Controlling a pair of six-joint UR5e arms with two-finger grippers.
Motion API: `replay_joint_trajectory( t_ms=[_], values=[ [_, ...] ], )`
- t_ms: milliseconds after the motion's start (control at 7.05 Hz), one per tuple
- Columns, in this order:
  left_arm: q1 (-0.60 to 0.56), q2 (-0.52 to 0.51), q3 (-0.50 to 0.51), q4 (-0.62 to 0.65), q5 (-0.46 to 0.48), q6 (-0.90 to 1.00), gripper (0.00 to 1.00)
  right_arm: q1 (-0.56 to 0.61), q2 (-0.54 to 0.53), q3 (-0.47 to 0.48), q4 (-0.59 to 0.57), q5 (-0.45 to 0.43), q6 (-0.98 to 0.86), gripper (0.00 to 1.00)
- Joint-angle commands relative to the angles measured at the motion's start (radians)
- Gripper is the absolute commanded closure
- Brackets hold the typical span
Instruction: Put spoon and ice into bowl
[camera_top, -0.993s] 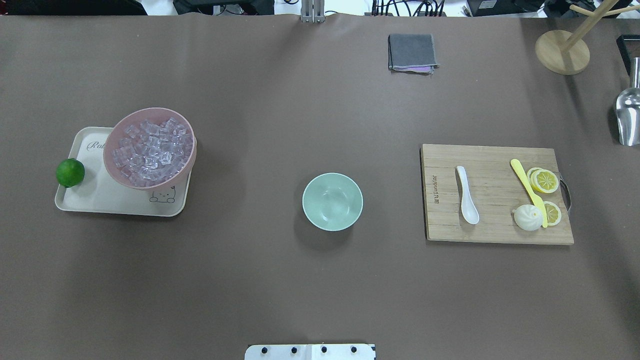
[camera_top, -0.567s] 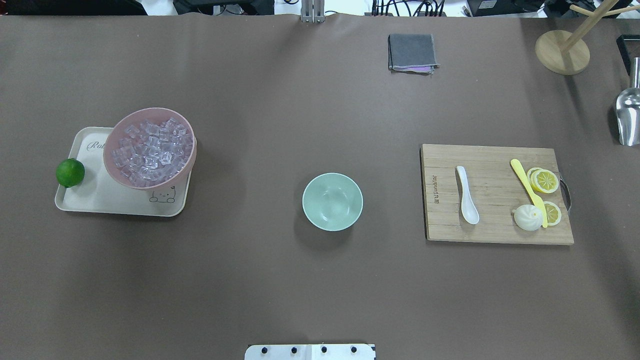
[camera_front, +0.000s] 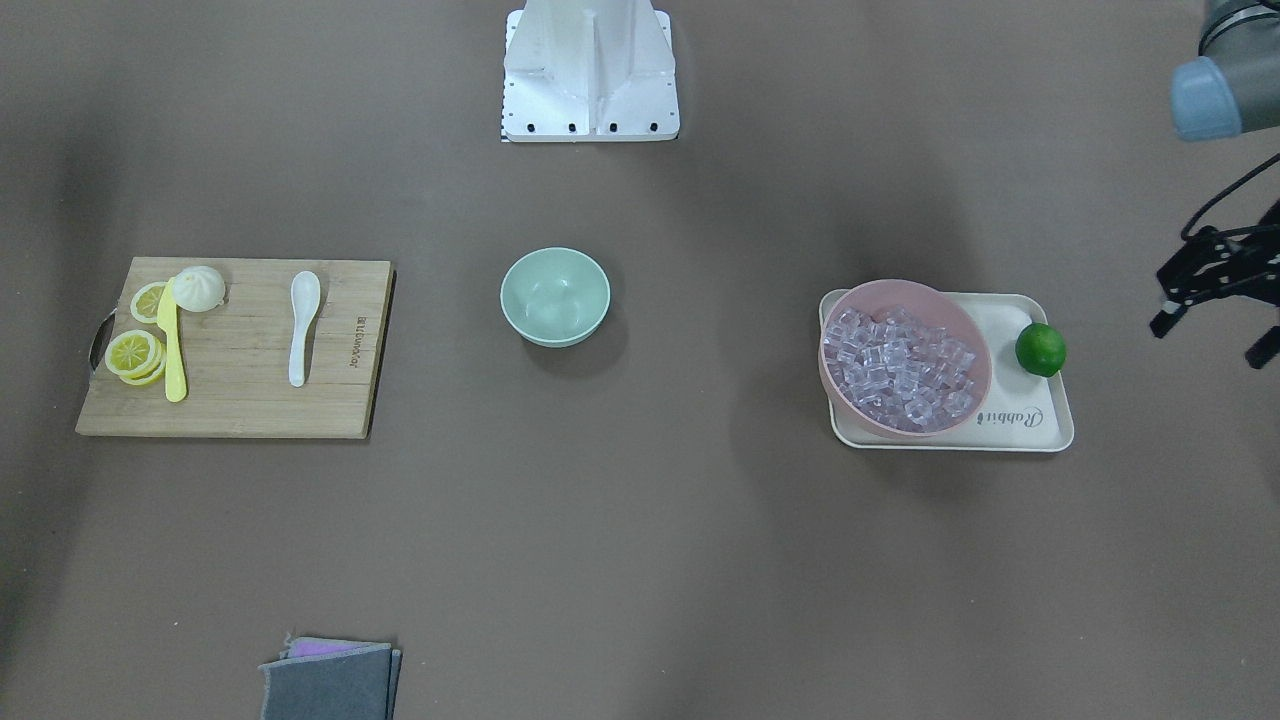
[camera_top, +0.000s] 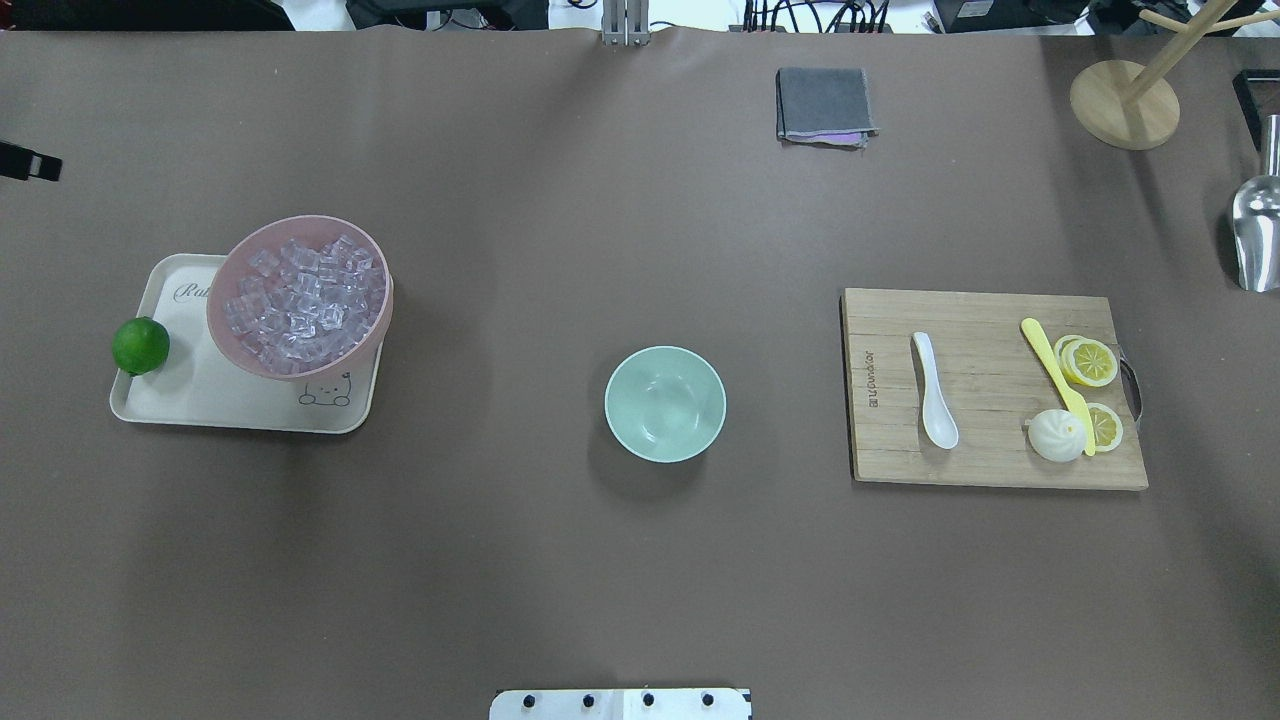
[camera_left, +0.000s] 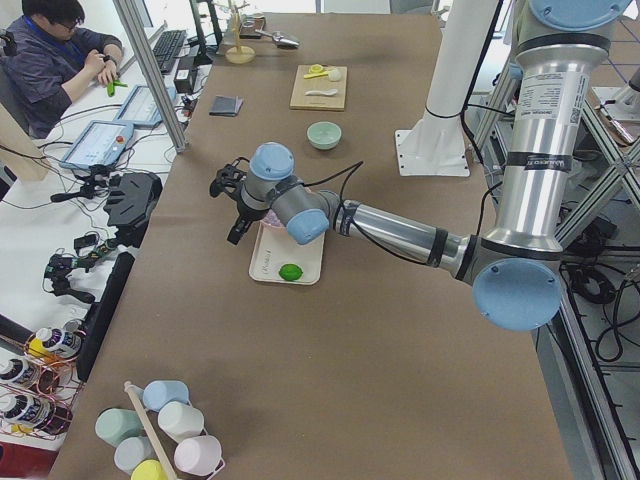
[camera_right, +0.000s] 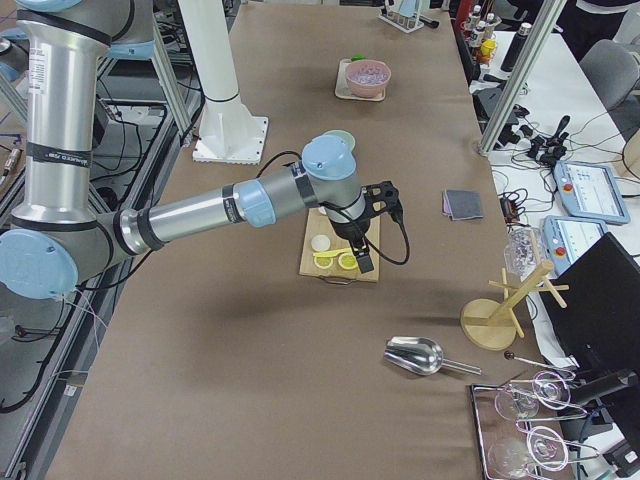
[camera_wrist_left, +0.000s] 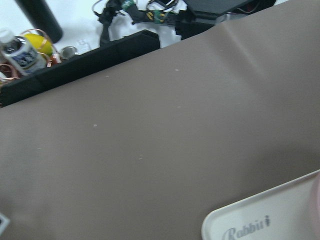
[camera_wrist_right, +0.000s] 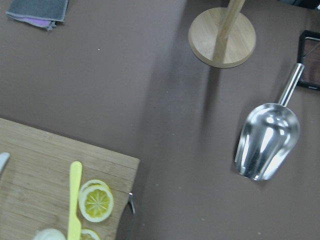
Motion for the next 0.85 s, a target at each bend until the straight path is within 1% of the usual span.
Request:
replay_joint_trajectory(
  t_ms=[0,142,284,426,567,709],
  values=[
    [0.215,-0.018,-0.074,-0.019,0.142,-0.365,0.02,-0.139,0.031,0.009,0.098,-0.046,0.322,0.00],
    [0.295,-0.041,-0.073,-0.014,0.216,-0.462,0.02,-0.210,0.032,0.009,0.146,-0.106,0.442,0.00],
    [0.346,-0.060,-0.071,0.001,0.256,-0.505,0.02,-0.282,0.041,0.011,0.160,-0.175,0.527,0.01],
    [0.365,-0.080,-0.073,0.057,0.285,-0.513,0.02,-0.336,0.064,0.011,0.160,-0.223,0.602,0.01],
    [0.386,-0.106,-0.070,0.106,0.302,-0.512,0.02,-0.376,0.074,0.011,0.160,-0.261,0.627,0.00],
    [0.429,-0.115,-0.068,0.145,0.369,-0.512,0.02,-0.385,0.074,0.011,0.161,-0.267,0.628,0.00]
  ],
)
